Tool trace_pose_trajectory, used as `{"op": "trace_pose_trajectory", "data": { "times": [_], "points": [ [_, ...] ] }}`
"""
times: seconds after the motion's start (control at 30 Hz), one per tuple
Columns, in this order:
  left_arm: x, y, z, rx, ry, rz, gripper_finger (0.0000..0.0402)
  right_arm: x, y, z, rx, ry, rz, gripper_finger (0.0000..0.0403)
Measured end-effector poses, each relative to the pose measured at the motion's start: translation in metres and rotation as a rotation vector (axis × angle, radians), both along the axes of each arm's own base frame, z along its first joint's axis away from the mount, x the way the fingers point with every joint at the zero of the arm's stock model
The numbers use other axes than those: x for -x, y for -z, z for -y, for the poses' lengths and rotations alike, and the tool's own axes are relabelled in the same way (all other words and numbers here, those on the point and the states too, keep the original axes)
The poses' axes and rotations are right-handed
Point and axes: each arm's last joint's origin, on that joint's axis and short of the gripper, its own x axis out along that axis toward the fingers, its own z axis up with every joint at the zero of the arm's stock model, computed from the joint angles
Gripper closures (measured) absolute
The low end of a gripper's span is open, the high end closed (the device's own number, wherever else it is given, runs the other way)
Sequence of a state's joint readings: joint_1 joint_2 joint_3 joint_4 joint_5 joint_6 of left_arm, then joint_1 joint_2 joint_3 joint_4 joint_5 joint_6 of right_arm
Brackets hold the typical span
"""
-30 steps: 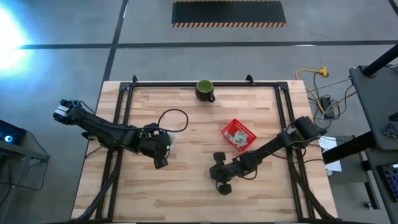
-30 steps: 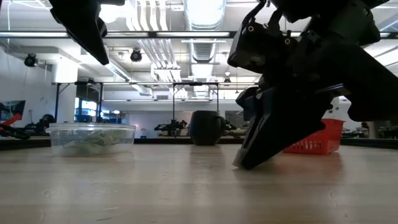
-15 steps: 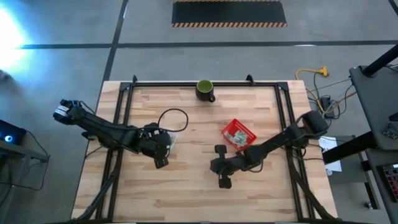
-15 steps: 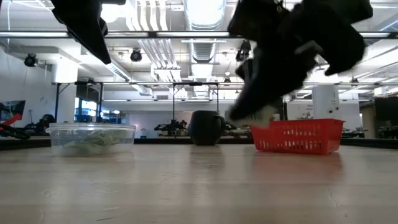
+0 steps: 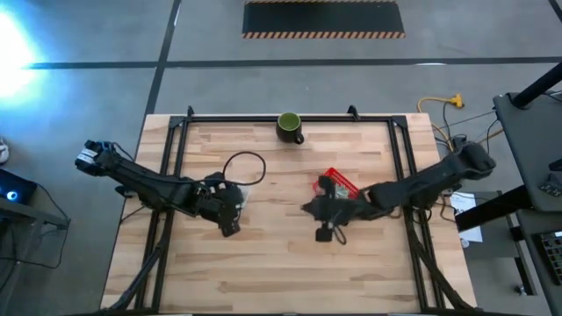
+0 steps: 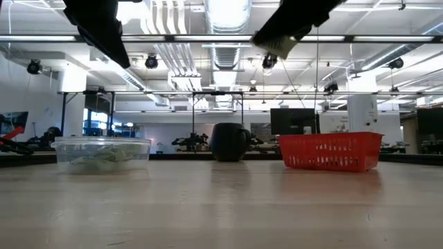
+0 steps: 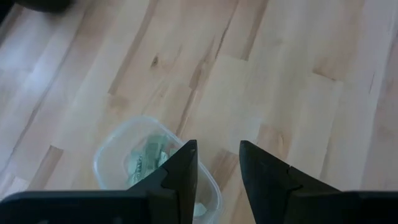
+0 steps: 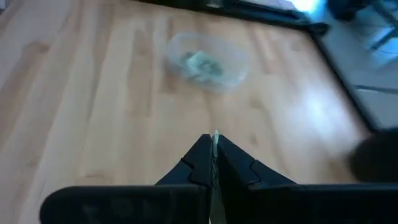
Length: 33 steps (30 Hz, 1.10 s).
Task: Pick and place items into bin
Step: Put the stevia packet into the red basket
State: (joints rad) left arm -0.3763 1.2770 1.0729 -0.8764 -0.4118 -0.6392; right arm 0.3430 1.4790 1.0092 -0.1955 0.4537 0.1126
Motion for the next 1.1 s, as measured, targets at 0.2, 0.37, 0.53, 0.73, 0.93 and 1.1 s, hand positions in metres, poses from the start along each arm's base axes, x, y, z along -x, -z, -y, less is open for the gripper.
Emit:
{"op": "trace_pose_trajectory", "data": {
  "times": [0.2,0.37,0.53,0.73,0.93,1.1],
  "points": [
    [-0.001,-0.001,-0.001,-0.034,-0.024,0.028,0.0299,0.025,-0.019,0.02,0.078,0.097,-0.052,0.0394],
    [-0.003,-0.002,-0.001,-0.041,-0.034,0.057,0.0299,0.043,-0.015,0.035,0.087,0.2,-0.189,0.0394],
    [-0.004,-0.003,-0.001,-0.056,-0.044,0.068,0.0299,0.052,-0.002,0.045,0.07,0.296,-0.289,0.0394],
    [-0.005,-0.004,-0.001,-0.054,-0.049,0.09,0.0299,0.058,0.019,0.052,0.006,0.387,-0.342,0.0394],
    [-0.006,-0.004,-0.001,-0.05,-0.049,0.099,0.0299,0.059,0.024,0.053,-0.026,0.421,-0.34,0.0394],
    [-0.007,-0.005,0.0,-0.046,-0.05,0.109,0.0299,0.059,0.024,0.055,-0.049,0.446,-0.33,0.037]
  ]
}}
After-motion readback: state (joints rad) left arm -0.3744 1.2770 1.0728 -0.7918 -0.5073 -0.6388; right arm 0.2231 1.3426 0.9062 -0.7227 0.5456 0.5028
